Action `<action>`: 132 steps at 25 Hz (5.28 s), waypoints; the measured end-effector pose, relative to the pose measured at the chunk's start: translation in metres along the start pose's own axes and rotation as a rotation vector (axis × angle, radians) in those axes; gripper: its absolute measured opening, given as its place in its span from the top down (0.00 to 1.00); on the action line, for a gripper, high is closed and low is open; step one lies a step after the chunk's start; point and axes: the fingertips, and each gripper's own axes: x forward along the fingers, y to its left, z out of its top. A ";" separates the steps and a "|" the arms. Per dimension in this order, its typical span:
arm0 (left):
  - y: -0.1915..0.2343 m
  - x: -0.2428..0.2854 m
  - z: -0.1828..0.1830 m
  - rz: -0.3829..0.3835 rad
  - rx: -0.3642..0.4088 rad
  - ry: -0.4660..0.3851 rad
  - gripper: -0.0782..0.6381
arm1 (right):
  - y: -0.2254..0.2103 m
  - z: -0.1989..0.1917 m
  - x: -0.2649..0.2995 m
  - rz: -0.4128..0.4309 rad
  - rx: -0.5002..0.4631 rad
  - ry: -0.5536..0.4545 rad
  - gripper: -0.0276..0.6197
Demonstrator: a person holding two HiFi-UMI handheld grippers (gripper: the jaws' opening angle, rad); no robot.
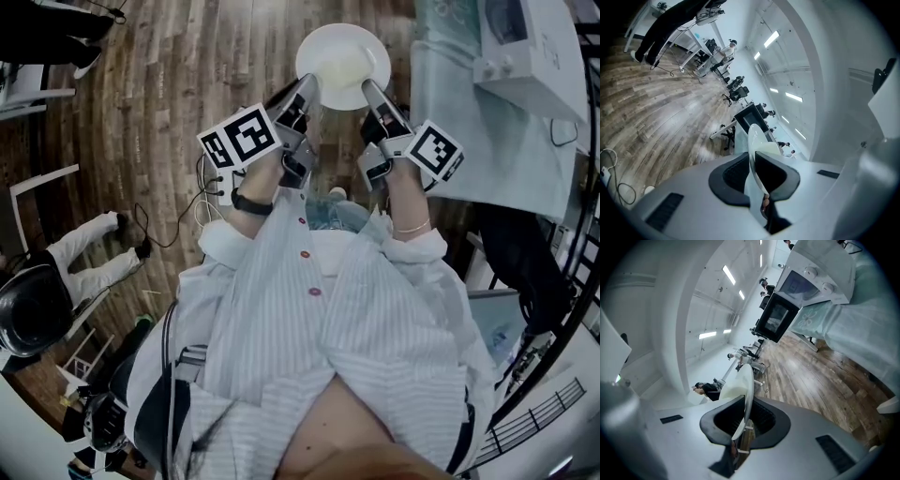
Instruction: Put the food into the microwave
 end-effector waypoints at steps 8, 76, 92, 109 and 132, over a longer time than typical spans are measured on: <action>0.034 0.012 0.058 -0.017 0.008 0.022 0.84 | 0.005 0.002 0.062 -0.058 0.020 -0.024 0.88; 0.032 0.418 0.258 -0.126 0.086 0.288 0.84 | -0.086 0.351 0.284 -0.106 0.115 -0.266 0.88; -0.004 0.514 0.220 -0.257 0.181 0.616 0.84 | -0.137 0.399 0.238 -0.279 0.263 -0.556 0.88; -0.072 0.543 0.115 -0.518 0.307 1.017 0.84 | -0.159 0.390 0.128 -0.438 0.348 -1.008 0.88; -0.073 0.535 0.048 -0.618 0.427 1.247 0.83 | -0.188 0.337 0.087 -0.568 0.515 -1.244 0.88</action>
